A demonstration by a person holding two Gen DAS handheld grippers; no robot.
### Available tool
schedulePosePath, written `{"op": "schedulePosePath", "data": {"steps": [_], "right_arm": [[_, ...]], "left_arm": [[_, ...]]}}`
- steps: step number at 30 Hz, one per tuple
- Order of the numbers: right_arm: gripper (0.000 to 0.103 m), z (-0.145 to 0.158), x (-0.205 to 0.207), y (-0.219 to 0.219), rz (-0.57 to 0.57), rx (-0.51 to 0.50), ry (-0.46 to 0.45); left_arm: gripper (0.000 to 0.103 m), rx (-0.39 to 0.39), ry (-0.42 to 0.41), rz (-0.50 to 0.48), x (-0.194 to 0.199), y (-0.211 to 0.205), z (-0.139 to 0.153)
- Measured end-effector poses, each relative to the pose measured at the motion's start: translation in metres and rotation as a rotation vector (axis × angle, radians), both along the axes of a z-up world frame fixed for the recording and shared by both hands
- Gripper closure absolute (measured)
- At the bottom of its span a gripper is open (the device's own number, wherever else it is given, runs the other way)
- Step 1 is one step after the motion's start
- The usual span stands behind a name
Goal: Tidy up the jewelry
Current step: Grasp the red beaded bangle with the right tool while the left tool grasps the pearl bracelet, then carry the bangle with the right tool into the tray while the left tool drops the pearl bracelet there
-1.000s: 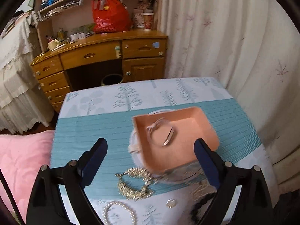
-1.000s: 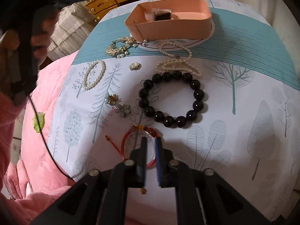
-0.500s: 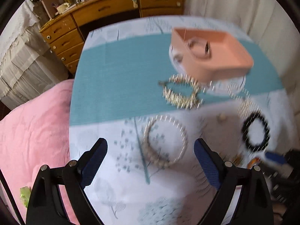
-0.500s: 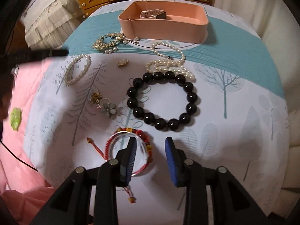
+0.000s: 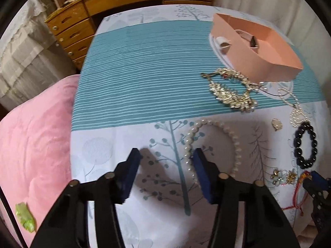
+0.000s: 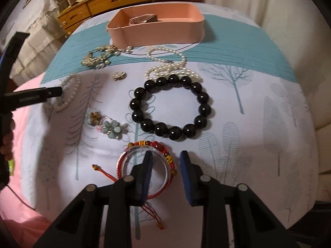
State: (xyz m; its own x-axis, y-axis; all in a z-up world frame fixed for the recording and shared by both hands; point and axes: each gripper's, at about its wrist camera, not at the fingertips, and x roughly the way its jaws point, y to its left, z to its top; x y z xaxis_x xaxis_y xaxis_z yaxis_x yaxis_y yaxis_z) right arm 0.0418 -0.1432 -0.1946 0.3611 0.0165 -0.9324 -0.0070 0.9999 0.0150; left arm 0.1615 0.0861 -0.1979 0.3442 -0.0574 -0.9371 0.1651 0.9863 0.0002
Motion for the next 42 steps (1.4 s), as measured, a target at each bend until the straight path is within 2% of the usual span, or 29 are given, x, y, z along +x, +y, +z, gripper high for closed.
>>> {"op": "schedulePosePath", "data": {"steps": [2,4,6,9,12,15,22,26,34,42], "right_arm": [[0.084,-0.001,-0.001,0.001,-0.022,-0.033,-0.019],[0.092,-0.001,-0.004,-0.001,-0.049,-0.019,-0.040],[0.092,-0.002,-0.004,-0.003,-0.079,-0.010,-0.065],[0.093,-0.002,-0.003,-0.004,-0.103,-0.001,-0.089],[0.093,-0.001,-0.004,-0.004,-0.114,0.042,-0.089],[0.093,0.000,-0.001,-0.004,-0.123,0.072,-0.089],[0.093,0.008,0.001,0.003,-0.115,0.064,-0.130],[0.093,0.020,0.006,0.002,-0.116,0.069,-0.163],[0.093,0.053,0.041,0.002,-0.089,0.060,-0.282],[0.093,0.075,0.077,-0.006,-0.126,0.106,-0.401]], "left_arm": [[0.061,-0.024,-0.009,-0.028,-0.001,0.001,0.000],[0.068,-0.038,-0.019,-0.045,-0.001,0.002,0.000],[0.080,-0.043,-0.032,-0.059,-0.002,0.002,0.001],[0.092,-0.053,-0.034,-0.062,-0.001,-0.001,0.001],[0.097,-0.045,-0.034,-0.070,-0.002,-0.006,0.001],[0.097,-0.040,-0.036,-0.078,-0.003,-0.006,0.001],[0.098,-0.060,-0.041,-0.093,-0.006,-0.004,0.002],[0.098,-0.075,-0.070,-0.110,-0.007,-0.008,0.014],[0.098,-0.125,-0.171,-0.164,-0.004,-0.023,0.065],[0.098,-0.237,-0.328,-0.264,0.004,-0.049,0.131]]}}
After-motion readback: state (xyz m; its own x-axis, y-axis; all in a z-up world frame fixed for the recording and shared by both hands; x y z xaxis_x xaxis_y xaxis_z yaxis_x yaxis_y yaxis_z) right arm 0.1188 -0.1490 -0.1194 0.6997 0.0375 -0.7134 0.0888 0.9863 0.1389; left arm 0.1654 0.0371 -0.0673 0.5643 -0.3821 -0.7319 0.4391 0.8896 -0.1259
